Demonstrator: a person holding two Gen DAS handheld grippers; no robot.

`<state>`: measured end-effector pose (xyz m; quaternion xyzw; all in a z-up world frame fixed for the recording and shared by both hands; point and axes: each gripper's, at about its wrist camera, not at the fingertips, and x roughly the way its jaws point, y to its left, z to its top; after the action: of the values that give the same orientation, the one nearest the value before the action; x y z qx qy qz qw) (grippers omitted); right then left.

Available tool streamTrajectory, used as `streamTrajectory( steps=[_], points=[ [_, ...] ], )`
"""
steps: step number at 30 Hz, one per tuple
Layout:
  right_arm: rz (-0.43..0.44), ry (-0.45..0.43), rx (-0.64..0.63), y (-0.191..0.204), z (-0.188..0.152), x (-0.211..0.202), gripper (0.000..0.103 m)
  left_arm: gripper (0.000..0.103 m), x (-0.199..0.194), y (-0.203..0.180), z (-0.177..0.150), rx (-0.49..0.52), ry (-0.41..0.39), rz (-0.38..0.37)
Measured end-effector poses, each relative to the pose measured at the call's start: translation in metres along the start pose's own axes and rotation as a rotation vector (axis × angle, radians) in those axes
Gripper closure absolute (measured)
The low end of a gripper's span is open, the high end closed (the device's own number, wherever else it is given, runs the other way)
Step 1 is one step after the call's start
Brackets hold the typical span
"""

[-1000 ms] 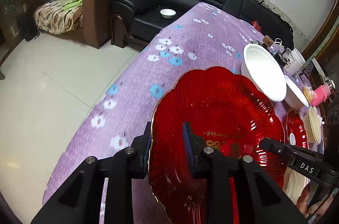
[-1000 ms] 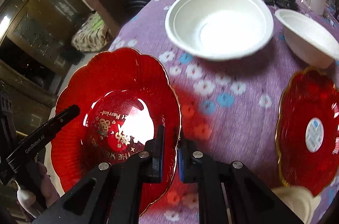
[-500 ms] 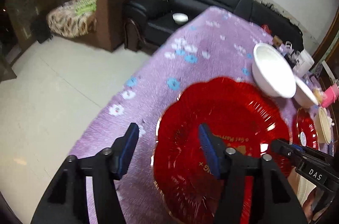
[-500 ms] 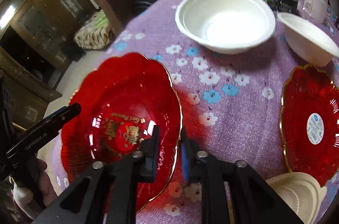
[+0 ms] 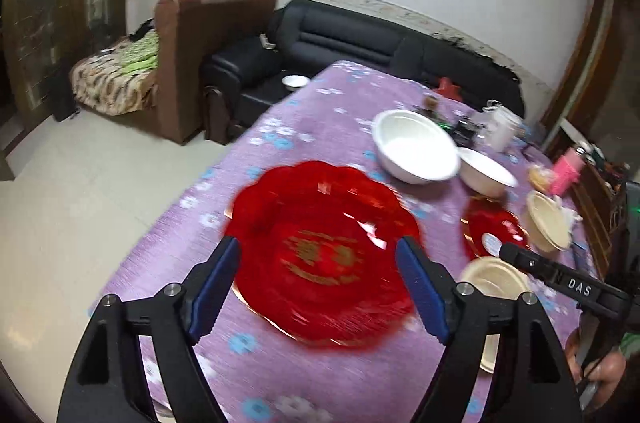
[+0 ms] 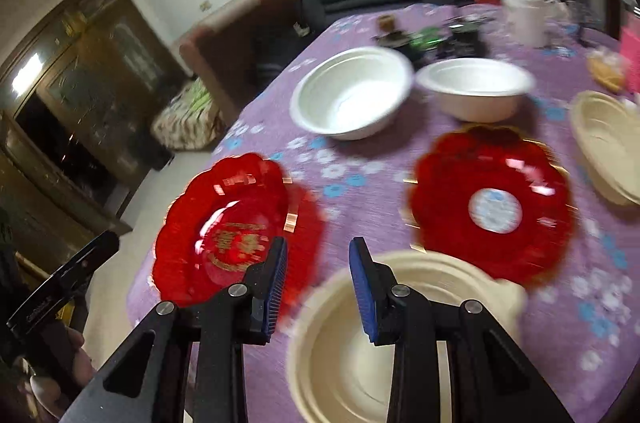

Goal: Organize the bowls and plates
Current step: 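Grasp the rim of the cream plastic bowl with the right gripper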

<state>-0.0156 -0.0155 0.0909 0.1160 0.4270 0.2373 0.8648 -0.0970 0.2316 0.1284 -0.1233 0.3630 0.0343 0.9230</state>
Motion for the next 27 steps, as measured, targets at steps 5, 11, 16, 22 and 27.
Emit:
streamTrajectory(
  steps=[5, 11, 16, 22, 27],
  points=[
    [-0.097, -0.035, 0.056, -0.051, -0.021, -0.036, 0.064, 0.023, 0.007, -0.033, -0.018, 0.039, 0.041, -0.063],
    [-0.114, -0.012, 0.139, -0.092, -0.045, -0.041, 0.064, 0.023, 0.03, -0.074, -0.042, 0.113, 0.135, -0.102],
    [-0.077, 0.023, 0.14, -0.092, -0.058, -0.024, 0.064, 0.023, 0.044, -0.096, -0.062, 0.164, 0.199, -0.115],
    [-0.048, 0.062, 0.151, -0.088, -0.066, -0.007, 0.076, 0.024, 0.059, -0.111, -0.076, 0.186, 0.255, -0.117],
    [-0.059, 0.061, 0.154, -0.096, -0.069, -0.01, 0.083, 0.025, 0.072, -0.125, -0.077, 0.192, 0.274, -0.135]
  ],
)
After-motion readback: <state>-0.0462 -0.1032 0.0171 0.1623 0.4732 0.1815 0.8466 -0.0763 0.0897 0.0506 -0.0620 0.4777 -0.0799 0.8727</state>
